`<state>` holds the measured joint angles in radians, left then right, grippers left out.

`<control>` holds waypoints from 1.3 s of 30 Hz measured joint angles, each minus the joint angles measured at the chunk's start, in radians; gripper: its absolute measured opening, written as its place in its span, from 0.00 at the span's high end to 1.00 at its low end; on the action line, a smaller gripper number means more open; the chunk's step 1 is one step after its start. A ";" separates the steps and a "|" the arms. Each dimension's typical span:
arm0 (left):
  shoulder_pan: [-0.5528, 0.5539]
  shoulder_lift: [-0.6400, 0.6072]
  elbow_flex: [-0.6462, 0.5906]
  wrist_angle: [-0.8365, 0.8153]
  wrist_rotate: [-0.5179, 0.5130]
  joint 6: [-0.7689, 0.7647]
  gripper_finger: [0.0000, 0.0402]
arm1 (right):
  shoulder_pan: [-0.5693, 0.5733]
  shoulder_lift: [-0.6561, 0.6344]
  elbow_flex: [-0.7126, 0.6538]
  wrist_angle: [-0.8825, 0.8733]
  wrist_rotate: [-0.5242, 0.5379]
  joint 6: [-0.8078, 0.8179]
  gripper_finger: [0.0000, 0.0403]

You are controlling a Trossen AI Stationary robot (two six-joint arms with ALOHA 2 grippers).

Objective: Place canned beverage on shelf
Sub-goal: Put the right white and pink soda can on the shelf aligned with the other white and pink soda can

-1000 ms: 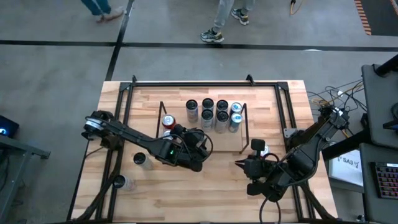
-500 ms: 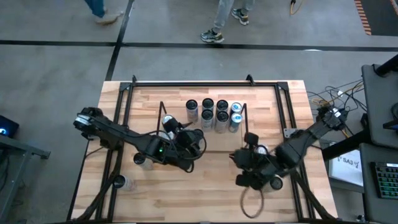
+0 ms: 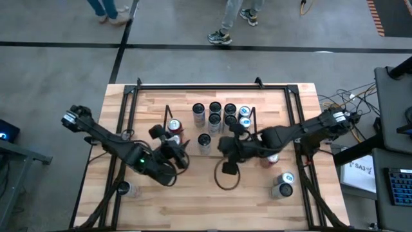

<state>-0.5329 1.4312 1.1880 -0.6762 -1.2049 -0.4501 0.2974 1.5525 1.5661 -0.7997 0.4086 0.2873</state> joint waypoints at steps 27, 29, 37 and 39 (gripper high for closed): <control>-0.022 -0.458 -0.568 1.072 0.612 0.921 1.00 | -0.070 0.036 -0.049 0.211 -0.119 0.029 0.97; -0.022 -0.458 -0.569 1.073 0.612 0.927 1.00 | -0.069 0.037 -0.065 0.213 -0.099 0.061 0.97; -0.022 -0.434 -0.569 1.074 0.610 0.964 1.00 | -0.076 0.098 -0.082 0.208 -0.041 0.114 0.97; -0.022 -0.432 -0.569 1.074 0.610 0.965 1.00 | -0.083 0.113 -0.082 0.215 -0.042 0.114 0.97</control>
<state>-0.5545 0.9989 0.6186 0.3973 -0.5945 0.5152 0.2147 1.6653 1.4845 -0.5847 0.3668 0.4011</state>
